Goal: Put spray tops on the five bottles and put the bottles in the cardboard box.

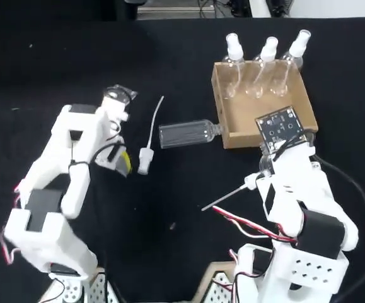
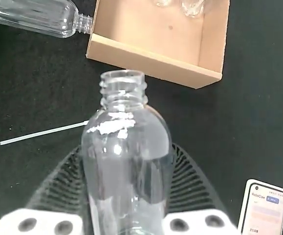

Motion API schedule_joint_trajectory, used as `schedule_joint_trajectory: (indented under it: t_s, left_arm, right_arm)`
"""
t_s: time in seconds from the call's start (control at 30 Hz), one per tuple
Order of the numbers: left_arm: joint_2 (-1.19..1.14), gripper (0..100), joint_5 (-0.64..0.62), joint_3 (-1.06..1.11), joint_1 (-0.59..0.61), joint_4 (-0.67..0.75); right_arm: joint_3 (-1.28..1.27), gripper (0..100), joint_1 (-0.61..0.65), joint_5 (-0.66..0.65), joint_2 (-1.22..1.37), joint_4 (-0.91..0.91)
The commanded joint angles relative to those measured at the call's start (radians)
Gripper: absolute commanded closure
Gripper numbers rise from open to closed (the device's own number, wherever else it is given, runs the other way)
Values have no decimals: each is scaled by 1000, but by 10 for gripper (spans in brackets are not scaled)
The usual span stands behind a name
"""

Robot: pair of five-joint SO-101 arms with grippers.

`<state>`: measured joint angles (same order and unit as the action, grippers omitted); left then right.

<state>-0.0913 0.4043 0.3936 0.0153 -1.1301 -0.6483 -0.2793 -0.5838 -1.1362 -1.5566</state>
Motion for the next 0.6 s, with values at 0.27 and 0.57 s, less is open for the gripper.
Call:
schedule_joint_trajectory:
  t_s: [0.27,0.57]
  left_arm:
    - [404,740,-176,217,-102,66]
    - [427,739,-264,295,-200,221]
  right_arm:
    - [7,988,-17,-6,-16,-5]
    - [7,988,-12,0,-16,-5]
